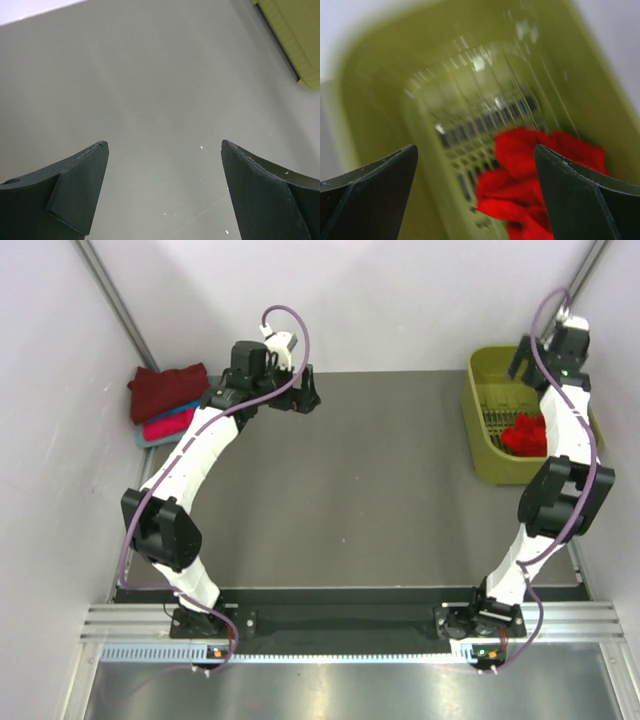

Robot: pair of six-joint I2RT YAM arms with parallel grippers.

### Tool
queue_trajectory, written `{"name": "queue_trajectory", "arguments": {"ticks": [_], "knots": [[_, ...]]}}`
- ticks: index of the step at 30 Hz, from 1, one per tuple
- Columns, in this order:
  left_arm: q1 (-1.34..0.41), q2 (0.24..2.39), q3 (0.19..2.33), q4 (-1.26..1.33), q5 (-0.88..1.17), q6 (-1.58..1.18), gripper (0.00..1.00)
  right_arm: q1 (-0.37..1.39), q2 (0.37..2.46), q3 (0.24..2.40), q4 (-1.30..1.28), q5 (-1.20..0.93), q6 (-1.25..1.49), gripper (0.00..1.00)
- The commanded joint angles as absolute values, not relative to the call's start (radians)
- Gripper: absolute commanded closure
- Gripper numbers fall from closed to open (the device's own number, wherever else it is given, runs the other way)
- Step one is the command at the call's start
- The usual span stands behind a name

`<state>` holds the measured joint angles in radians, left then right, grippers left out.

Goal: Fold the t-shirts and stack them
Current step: Grab the tshirt from the pile

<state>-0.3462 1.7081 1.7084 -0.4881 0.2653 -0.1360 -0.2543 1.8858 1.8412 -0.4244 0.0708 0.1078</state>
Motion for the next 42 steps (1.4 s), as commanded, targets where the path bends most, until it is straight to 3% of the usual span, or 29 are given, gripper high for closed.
{"name": "queue_trajectory", "arguments": {"ticks": [1,17,22,24,25,26,28,35,42], "knots": [[-0.348,1.658,1.701,-0.476,0.278,-0.133,0.01,-0.301,1.913,1.734,-0.471,0.021,0.06,0.0],[-0.35,1.763,1.804,-0.497,0.339,-0.155,0.01,-0.365,2.019,1.631,-0.39,0.147,-0.074,0.03],[-0.35,1.759,1.795,-0.503,0.325,-0.138,0.01,-0.365,2.022,1.602,-0.402,0.23,-0.086,0.23],[-0.35,1.756,1.795,-0.502,0.304,-0.132,0.01,-0.365,2.014,1.577,-0.411,0.245,-0.101,0.36],[-0.35,1.758,1.799,-0.502,0.296,-0.127,0.01,-0.365,2.013,1.569,-0.411,0.256,-0.106,0.45],[-0.348,1.759,1.801,-0.502,0.285,-0.124,0.01,-0.365,2.007,1.562,-0.407,0.261,-0.113,0.73],[-0.35,1.763,1.812,-0.5,0.279,-0.12,0.01,-0.362,1.994,1.554,-0.397,0.265,-0.13,1.0],[-0.348,1.764,1.786,-0.488,0.276,-0.127,0.01,-0.298,1.898,1.725,-0.419,0.089,-0.115,1.0],[-0.348,1.73,1.714,-0.483,0.198,-0.089,0.01,-0.1,1.763,1.929,-0.394,-0.139,-0.121,1.0]]}}
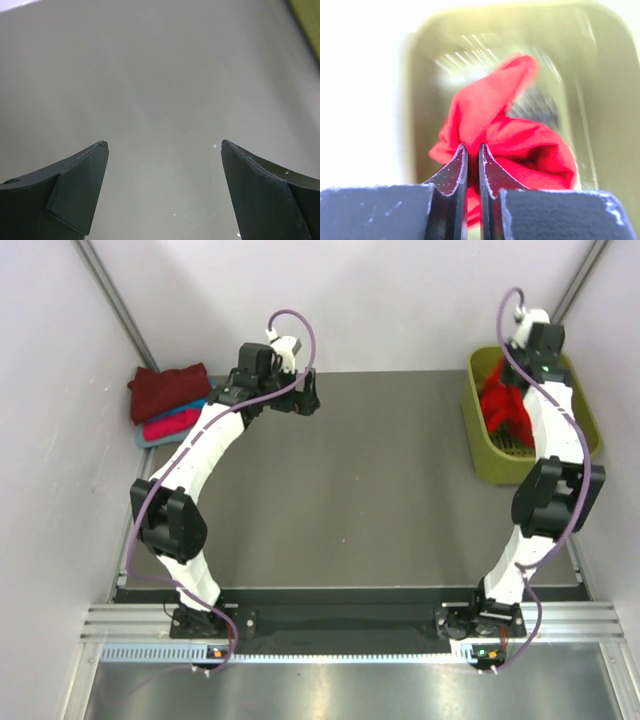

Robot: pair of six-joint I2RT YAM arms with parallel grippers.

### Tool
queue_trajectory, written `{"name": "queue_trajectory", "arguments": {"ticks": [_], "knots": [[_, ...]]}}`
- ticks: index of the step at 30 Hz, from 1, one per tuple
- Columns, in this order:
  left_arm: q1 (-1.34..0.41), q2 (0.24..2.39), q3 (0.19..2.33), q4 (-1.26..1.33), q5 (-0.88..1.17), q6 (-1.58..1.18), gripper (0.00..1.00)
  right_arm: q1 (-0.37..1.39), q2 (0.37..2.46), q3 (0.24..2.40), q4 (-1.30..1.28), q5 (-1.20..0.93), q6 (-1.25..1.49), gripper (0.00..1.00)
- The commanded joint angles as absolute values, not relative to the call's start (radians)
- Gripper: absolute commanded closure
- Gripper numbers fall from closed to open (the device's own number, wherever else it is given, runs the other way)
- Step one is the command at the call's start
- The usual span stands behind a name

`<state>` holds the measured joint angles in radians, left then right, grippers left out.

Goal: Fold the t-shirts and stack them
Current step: Grab the tshirt from the pile, then move the tshirt to the center of the board

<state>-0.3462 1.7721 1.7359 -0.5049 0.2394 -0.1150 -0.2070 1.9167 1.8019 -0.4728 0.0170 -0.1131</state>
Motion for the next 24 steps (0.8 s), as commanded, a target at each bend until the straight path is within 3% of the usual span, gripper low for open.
{"name": "queue_trajectory", "arguments": {"ticks": [1,9,15,16,17,18,20,22,23,24], "knots": [[-0.348,1.721,1.709,-0.482,0.19,-0.086,0.01,-0.078,1.755,1.945,-0.394,-0.155,-0.123,1.0],[-0.348,1.684,1.674,-0.477,0.16,-0.097,0.01,0.112,1.717,2.092,-0.388,-0.325,-0.121,1.0],[-0.338,1.666,1.68,-0.462,-0.016,-0.123,0.01,0.169,1.661,2.054,-0.394,-0.414,-0.075,0.99],[-0.33,1.666,1.683,-0.462,-0.032,-0.124,0.01,0.167,1.651,2.021,-0.394,-0.408,-0.069,0.86],[-0.325,1.664,1.687,-0.46,-0.047,-0.126,0.01,0.167,1.628,1.937,-0.396,-0.396,-0.063,0.42],[-0.324,1.664,1.696,-0.465,-0.055,-0.126,0.01,0.166,1.62,1.895,-0.402,-0.388,-0.063,0.28],[-0.322,1.666,1.707,-0.474,-0.051,-0.115,0.01,0.167,1.594,1.773,-0.433,-0.38,-0.084,0.14],[-0.322,1.666,1.72,-0.486,-0.031,-0.103,0.01,0.167,1.557,1.688,-0.433,-0.345,-0.08,0.11],[-0.322,1.666,1.723,-0.488,-0.028,-0.103,0.01,0.167,1.546,1.614,-0.436,-0.342,-0.072,0.01],[-0.322,1.664,1.726,-0.497,-0.019,-0.106,0.01,0.17,1.536,1.58,-0.437,-0.348,-0.078,0.0]]}}
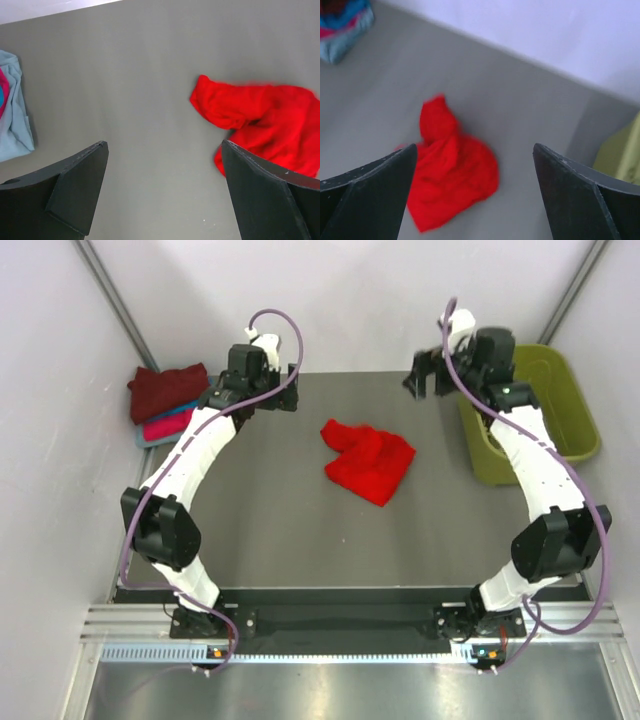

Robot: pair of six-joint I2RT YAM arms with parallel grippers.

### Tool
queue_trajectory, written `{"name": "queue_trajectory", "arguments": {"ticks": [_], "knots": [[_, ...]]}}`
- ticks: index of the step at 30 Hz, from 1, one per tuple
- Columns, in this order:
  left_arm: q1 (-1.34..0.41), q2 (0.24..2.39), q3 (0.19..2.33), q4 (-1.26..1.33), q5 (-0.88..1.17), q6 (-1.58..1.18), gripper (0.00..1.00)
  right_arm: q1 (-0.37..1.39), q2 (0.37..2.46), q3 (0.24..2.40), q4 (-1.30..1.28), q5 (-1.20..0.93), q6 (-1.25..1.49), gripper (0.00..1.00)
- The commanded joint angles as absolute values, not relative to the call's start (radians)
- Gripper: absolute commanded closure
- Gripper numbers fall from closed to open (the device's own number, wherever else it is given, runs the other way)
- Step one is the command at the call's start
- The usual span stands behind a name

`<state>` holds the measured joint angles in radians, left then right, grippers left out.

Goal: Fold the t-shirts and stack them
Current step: Move the tshirt to the center of the board, then flatten the tshirt out

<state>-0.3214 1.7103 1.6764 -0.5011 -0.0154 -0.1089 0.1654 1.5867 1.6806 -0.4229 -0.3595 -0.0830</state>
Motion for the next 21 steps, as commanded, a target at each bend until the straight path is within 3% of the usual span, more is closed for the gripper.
{"name": "queue_trajectory", "arguments": {"ticks": [1,9,21], "knots": [[-0.322,1.664,1.729,-0.505,-0.005,-0.103,0.01,0.179,1.513,1.55,-0.442,-0.356,-0.086,0.0],[-0.314,1.675,1.733,-0.502,-0.04,-0.14,0.01,0.388,1.584,1.402,-0.476,-0.317,-0.222,0.0],[-0.295,1.597,1.695,-0.491,-0.032,-0.135,0.02,0.491,1.907,1.6,-0.44,-0.281,-0.161,0.03]]}}
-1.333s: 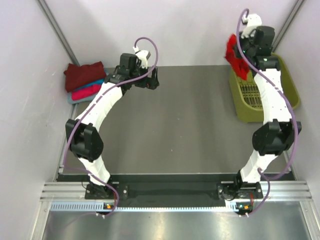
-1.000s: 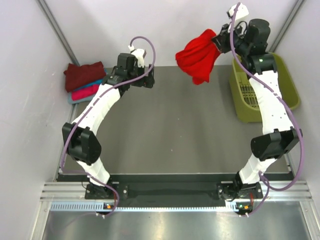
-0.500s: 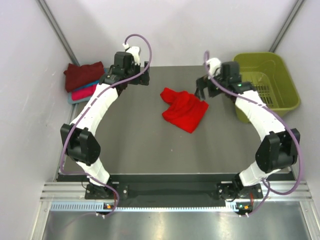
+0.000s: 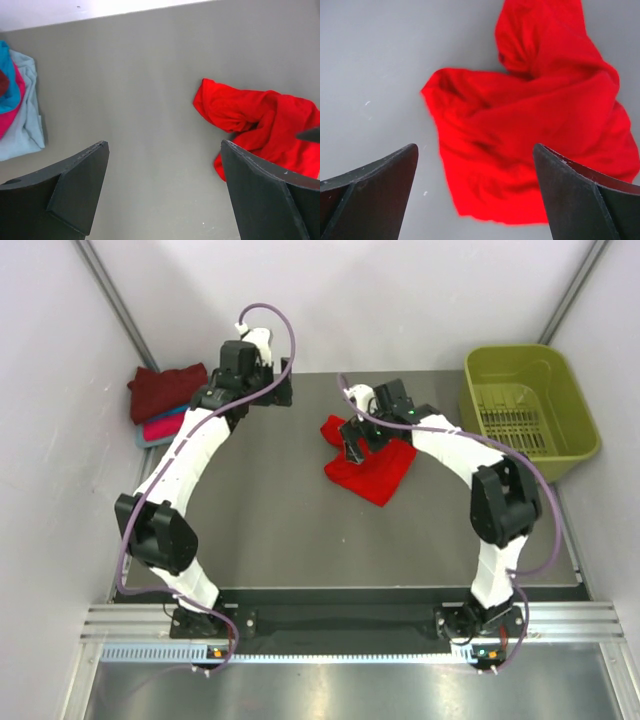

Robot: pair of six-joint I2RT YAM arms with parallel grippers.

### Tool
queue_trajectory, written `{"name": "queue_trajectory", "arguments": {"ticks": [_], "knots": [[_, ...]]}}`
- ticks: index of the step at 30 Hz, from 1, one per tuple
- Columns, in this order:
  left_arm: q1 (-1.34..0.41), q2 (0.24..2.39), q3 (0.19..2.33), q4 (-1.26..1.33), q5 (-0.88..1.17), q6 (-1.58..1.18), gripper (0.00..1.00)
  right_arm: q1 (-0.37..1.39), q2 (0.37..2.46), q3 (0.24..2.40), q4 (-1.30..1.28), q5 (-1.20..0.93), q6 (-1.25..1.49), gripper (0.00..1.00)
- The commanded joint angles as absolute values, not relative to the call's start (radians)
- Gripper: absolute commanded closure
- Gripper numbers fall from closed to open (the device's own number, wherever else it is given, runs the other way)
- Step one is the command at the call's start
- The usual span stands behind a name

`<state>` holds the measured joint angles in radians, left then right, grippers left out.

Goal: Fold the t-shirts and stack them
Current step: Flatten the tshirt out

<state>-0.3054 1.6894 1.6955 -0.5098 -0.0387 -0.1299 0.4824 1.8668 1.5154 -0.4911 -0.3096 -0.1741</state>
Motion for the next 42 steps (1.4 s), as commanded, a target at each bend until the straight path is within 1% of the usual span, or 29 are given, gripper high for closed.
{"name": "queue_trajectory", "arguments": {"ticks": [1,3,4,6,7,8,10,11,12,13,20,21,22,23,25,28,29,33,36,39,40,42], "knots": [[-0.293,1.591,1.69,-0.492,-0.031,-0.132,0.02,0.491,1.94,1.614,-0.443,-0.276,-0.161,0.04],[-0.281,1.58,1.68,-0.488,-0.023,-0.133,0.02,0.491,1.97,1.658,-0.445,-0.262,-0.164,0.14],[-0.276,1.58,1.678,-0.488,-0.011,-0.136,0.02,0.491,1.988,1.681,-0.443,-0.255,-0.167,0.24],[-0.265,1.58,1.674,-0.486,-0.005,-0.143,0.02,0.495,2.0,1.698,-0.443,-0.23,-0.17,0.31],[-0.264,1.582,1.674,-0.485,-0.005,-0.144,0.02,0.499,2.005,1.71,-0.442,-0.221,-0.173,0.37],[-0.261,1.585,1.674,-0.486,-0.005,-0.147,0.02,0.5,2.006,1.713,-0.439,-0.212,-0.175,0.56],[-0.258,1.588,1.675,-0.486,-0.005,-0.149,0.03,0.508,2.006,1.716,-0.434,-0.177,-0.182,0.73],[-0.256,1.589,1.675,-0.485,-0.005,-0.153,0.03,0.511,2.0,1.718,-0.433,-0.166,-0.187,0.91],[-0.253,1.592,1.677,-0.486,-0.005,-0.156,0.03,0.514,1.994,1.721,-0.433,-0.147,-0.19,0.99],[-0.252,1.592,1.68,-0.485,-0.005,-0.158,0.03,0.517,1.968,1.726,-0.433,-0.143,-0.199,1.0],[-0.233,1.611,1.703,-0.483,-0.005,-0.178,0.03,0.532,1.815,1.775,-0.446,-0.111,-0.25,1.0],[-0.224,1.614,1.706,-0.483,-0.005,-0.182,0.03,0.534,1.809,1.769,-0.452,-0.103,-0.253,0.9],[-0.221,1.615,1.713,-0.483,-0.005,-0.187,0.03,0.537,1.802,1.746,-0.456,-0.106,-0.261,0.54],[-0.219,1.618,1.718,-0.482,0.023,-0.192,0.03,0.54,1.804,1.732,-0.462,-0.104,-0.262,0.43],[-0.218,1.623,1.735,-0.486,0.034,-0.193,0.03,0.541,1.821,1.686,-0.466,-0.107,-0.259,0.35],[-0.216,1.623,1.746,-0.486,0.043,-0.196,0.04,0.543,1.871,1.631,-0.459,-0.077,-0.258,0.27],[-0.218,1.621,1.746,-0.485,0.048,-0.198,0.04,0.543,1.887,1.623,-0.456,-0.069,-0.258,0.26],[-0.215,1.609,1.741,-0.485,0.054,-0.198,0.03,0.543,1.956,1.609,-0.443,-0.066,-0.275,0.26],[-0.213,1.6,1.733,-0.483,0.058,-0.196,0.04,0.545,2.025,1.654,-0.448,-0.061,-0.284,0.3],[-0.206,1.589,1.72,-0.485,0.063,-0.198,0.03,0.549,2.065,1.701,-0.448,-0.055,-0.293,0.44],[-0.204,1.585,1.715,-0.485,0.063,-0.198,0.03,0.552,2.071,1.721,-0.451,-0.055,-0.293,0.6],[-0.196,1.582,1.709,-0.483,0.066,-0.201,0.04,0.555,2.062,1.738,-0.449,-0.048,-0.282,0.81]]}}
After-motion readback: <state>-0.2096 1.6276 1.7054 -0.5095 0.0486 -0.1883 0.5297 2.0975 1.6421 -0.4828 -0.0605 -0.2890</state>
